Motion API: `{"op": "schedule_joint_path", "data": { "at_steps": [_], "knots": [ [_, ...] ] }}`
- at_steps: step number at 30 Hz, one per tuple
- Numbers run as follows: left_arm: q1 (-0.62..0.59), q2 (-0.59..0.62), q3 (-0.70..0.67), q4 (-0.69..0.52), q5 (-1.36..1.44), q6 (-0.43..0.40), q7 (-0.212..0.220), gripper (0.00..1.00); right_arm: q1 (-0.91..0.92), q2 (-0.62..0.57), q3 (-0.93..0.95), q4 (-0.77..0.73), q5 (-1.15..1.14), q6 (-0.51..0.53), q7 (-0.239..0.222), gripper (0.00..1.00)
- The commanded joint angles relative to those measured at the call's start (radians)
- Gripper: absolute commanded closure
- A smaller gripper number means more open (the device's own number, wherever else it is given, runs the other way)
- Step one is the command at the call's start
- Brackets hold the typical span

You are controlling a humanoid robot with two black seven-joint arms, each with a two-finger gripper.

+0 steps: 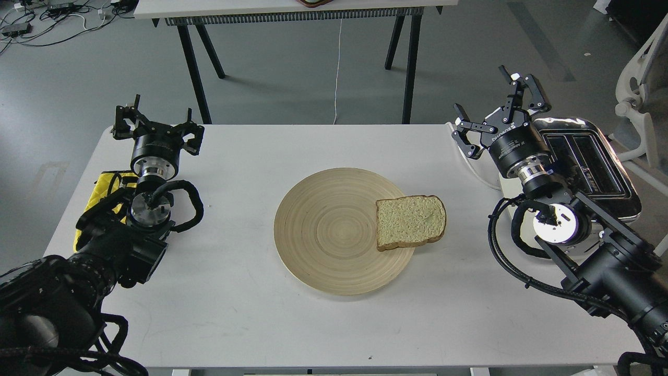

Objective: Put bread in toaster with right arm
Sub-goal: 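Rotate the right gripper and lower it toward the table beside the plate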

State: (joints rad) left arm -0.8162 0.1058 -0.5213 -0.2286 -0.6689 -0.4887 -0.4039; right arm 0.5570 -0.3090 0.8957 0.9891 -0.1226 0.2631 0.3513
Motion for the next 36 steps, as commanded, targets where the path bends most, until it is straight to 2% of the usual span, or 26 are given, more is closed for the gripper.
{"op": "schedule_joint_path", "data": {
  "at_steps": [1,8,11,19,22,25,30,36],
  "knots": [
    [0.000,0.002,0.001,0.000,0.000,0.000,0.000,0.00,0.000,-0.002,0.000,0.002,0.000,0.001,0.000,0.00],
    [0.000,0.002,0.001,0.000,0.002,0.000,-0.001,0.00,0.000,-0.010,-0.021,0.010,-0.020,-0.004,0.005,0.00],
    [0.000,0.002,0.001,0.000,0.002,0.000,-0.001,0.00,0.009,-0.027,-0.058,0.048,-0.109,-0.047,0.005,0.00],
    [0.000,0.002,0.001,0.000,0.002,0.000,-0.001,0.00,0.001,-0.093,-0.188,0.132,-0.661,-0.503,0.000,0.00],
    [0.000,0.002,0.001,-0.001,0.002,0.000,-0.001,0.00,0.000,-0.119,-0.299,0.126,-0.774,-0.648,-0.006,0.00],
    [0.000,0.002,0.001,0.000,0.002,0.000,-0.001,0.00,0.000,-0.145,-0.432,0.125,-0.804,-0.746,-0.012,0.00],
    [0.000,0.002,0.001,0.000,0.002,0.000,-0.001,0.00,-0.006,-0.154,-0.566,0.118,-0.802,-0.752,-0.014,0.00],
    [0.000,0.002,0.001,0.000,0.002,0.000,-0.001,0.00,-0.054,-0.150,-0.590,0.122,-0.799,-0.752,-0.034,0.00]
  ]
}}
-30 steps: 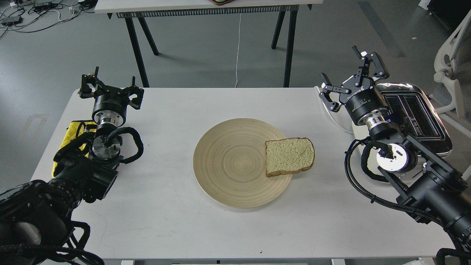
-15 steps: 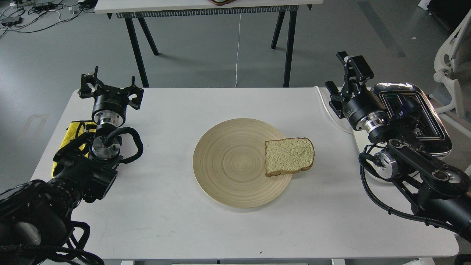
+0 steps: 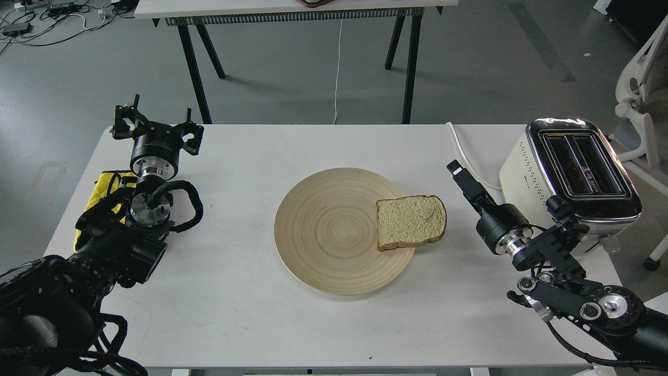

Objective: Put bread in toaster with right arm
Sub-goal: 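Rotate the right gripper and lower it toward the table beside the plate, then move the right gripper to the bread slice and grasp its edge, then lift the bread slice up off the plate with the right gripper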

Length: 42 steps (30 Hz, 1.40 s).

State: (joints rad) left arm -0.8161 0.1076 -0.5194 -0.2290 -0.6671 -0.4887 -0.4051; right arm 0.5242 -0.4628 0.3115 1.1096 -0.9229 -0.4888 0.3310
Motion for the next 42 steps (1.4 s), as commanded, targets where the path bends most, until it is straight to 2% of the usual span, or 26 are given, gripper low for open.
{"op": "schedule_joint_path", "data": {
  "at_steps": [1,10,11,13,15,16,21,24,25,31,38,42],
  "knots": [
    [0.000,0.000,-0.001,-0.001,0.000,0.000,0.000,0.00,-0.030,0.007,-0.008,0.001,0.001,0.000,-0.018,0.00],
    [-0.002,0.000,-0.001,-0.001,0.000,0.000,0.000,0.00,-0.058,0.050,-0.083,0.001,-0.002,0.000,-0.039,0.03],
    [0.000,0.000,-0.001,-0.001,0.000,0.000,0.000,0.00,-0.058,0.061,-0.087,0.001,-0.002,0.000,-0.043,0.08],
    [0.000,0.000,-0.001,0.000,0.000,0.000,0.000,0.00,-0.059,0.075,-0.091,-0.001,-0.002,0.000,-0.046,0.25],
    [-0.002,0.000,-0.001,-0.001,0.000,0.000,0.000,0.00,-0.059,0.090,-0.092,-0.008,-0.002,0.000,-0.062,0.49],
    [0.000,0.000,-0.001,0.000,0.000,0.000,0.000,0.00,-0.058,0.107,-0.082,-0.023,-0.001,0.000,-0.066,0.56],
    [0.000,0.000,-0.001,-0.001,0.000,0.000,0.000,0.00,-0.059,0.131,-0.091,-0.037,0.007,0.000,-0.066,0.80],
    [0.000,0.000,-0.001,0.000,0.000,0.000,0.000,0.00,-0.062,0.124,-0.078,-0.034,0.010,0.000,-0.066,0.97],
    [0.000,0.000,-0.001,-0.001,0.000,0.000,0.000,0.00,-0.063,0.124,-0.075,-0.033,0.012,0.000,-0.066,1.00],
    [0.000,0.000,-0.001,0.000,0.000,0.000,0.000,0.00,-0.067,0.038,-0.020,0.062,0.013,0.000,-0.067,1.00],
    [0.000,0.000,-0.001,0.000,0.000,0.000,0.000,0.00,-0.038,-0.080,0.130,0.173,0.015,0.000,-0.075,1.00],
    [-0.002,0.000,-0.001,-0.001,0.000,0.000,0.000,0.00,0.035,-0.215,0.187,0.214,0.018,0.000,-0.092,1.00]
  ]
}}
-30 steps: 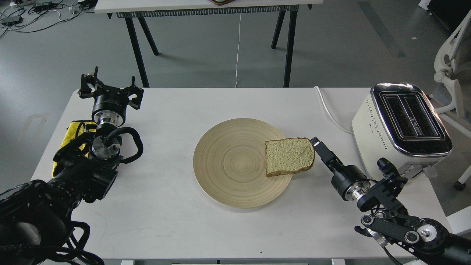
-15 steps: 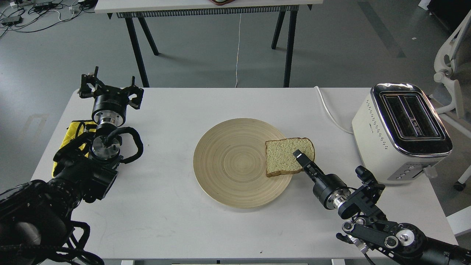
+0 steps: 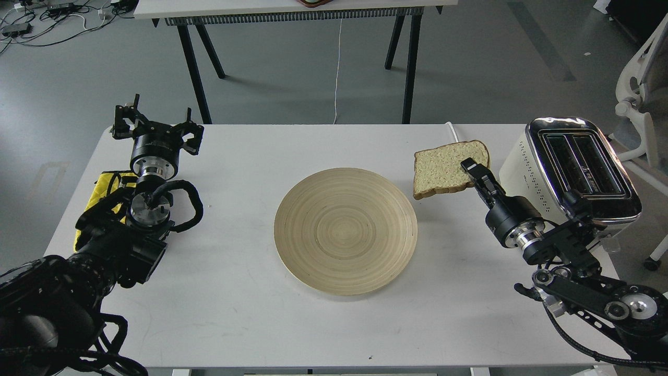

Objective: Put bread in toaster with right arm

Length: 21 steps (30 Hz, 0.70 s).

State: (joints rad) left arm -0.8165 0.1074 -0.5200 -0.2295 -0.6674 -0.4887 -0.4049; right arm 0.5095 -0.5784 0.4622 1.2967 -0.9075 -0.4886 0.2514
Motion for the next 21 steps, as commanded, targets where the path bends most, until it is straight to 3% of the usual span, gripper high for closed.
{"op": "schedule_joint_path", "data": {
  "at_steps": [1,13,21],
  "knots": [
    [0.000,0.000,0.000,-0.001,0.000,0.000,0.000,0.00,0.067,-0.133,0.038,0.032,0.002,0.000,-0.014,1.00],
    [-0.001,0.000,0.000,-0.001,0.000,0.000,0.000,0.00,0.126,-0.561,-0.022,0.030,-0.072,0.028,0.020,1.00],
    [0.000,0.000,0.000,0.001,0.000,0.000,0.000,0.00,0.115,-0.606,-0.106,0.030,-0.217,0.084,0.022,1.00]
  ]
}}
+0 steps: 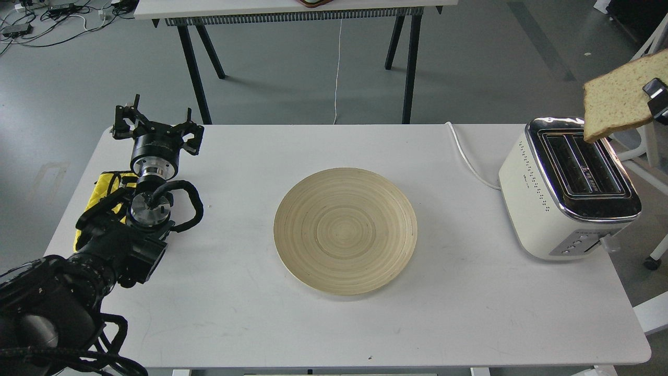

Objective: Put bread in toaster with right arm

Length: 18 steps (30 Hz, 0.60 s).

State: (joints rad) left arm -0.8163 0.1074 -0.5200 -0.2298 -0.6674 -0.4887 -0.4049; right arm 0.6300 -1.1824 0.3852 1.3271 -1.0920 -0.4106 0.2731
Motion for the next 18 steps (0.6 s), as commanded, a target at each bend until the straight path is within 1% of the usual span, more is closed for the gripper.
{"op": "schedule_joint_path", "data": {
  "at_steps": [1,8,15,18],
  "knots": [
    [0.000,0.000,0.000,0.000,0.000,0.000,0.000,0.00,-0.007,0.001,-0.040,0.001,-0.034,0.006,0.000,1.00],
    [0.000,0.000,0.000,0.001,0.000,0.000,0.000,0.00,-0.010,0.010,-0.100,0.000,-0.035,0.006,0.000,1.00],
    [0.000,0.000,0.000,0.000,0.000,0.000,0.000,0.00,-0.010,0.017,-0.120,-0.002,-0.042,0.007,0.000,1.00],
    [0.000,0.000,0.000,0.000,0.000,0.000,0.000,0.00,-0.010,0.038,-0.137,-0.008,-0.043,0.007,-0.002,1.00]
  ]
}}
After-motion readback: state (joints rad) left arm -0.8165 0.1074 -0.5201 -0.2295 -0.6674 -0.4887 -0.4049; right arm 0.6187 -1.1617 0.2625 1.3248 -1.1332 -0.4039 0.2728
